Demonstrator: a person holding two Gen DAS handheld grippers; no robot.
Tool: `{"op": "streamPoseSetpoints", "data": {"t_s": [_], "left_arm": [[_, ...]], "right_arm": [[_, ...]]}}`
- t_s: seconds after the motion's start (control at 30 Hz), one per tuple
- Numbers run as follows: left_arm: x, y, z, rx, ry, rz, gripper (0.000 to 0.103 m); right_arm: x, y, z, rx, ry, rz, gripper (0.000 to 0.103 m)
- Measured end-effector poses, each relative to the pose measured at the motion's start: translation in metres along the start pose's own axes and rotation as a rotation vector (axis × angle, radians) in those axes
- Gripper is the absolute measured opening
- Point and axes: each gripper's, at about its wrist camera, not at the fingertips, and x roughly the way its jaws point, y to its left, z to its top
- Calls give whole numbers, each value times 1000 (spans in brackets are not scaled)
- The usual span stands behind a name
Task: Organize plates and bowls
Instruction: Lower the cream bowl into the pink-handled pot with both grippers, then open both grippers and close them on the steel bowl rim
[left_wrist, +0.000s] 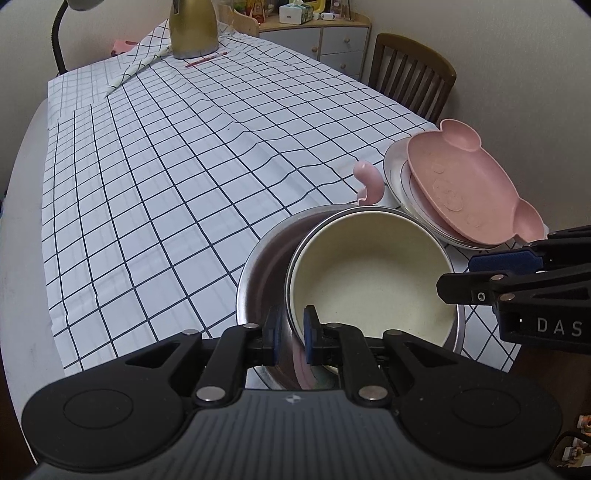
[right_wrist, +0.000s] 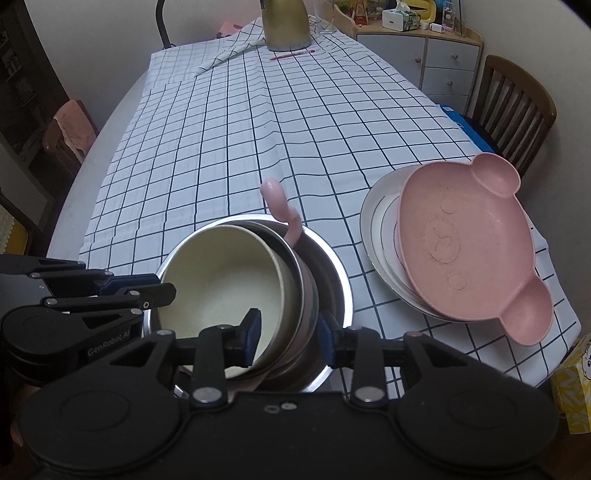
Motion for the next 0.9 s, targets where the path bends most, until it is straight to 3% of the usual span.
{"op": "streamPoseSetpoints", "data": {"t_s": [0.53, 0.6, 0.73, 0.83, 0.9], "left_arm": [[-29, 20, -2, -60, -84, -53, 14], [-34, 22, -3, -67, -103, -63, 23], [-47, 28, -6, -94, -172, -61, 67], [-53, 33, -5, -109, -195, -71, 71], [-54, 35, -5, -107, -201, -74, 71]], "right_arm": [[-26, -2, -1, -4, -73, 51, 49], [-30, -2, -2, -6, -85, 57, 54], [-39, -2, -3, -13, -112, 66, 63], [-44, -4, -5, -22, -129, 62, 68], [-47, -7, -7, -18, -142, 59, 77]]}}
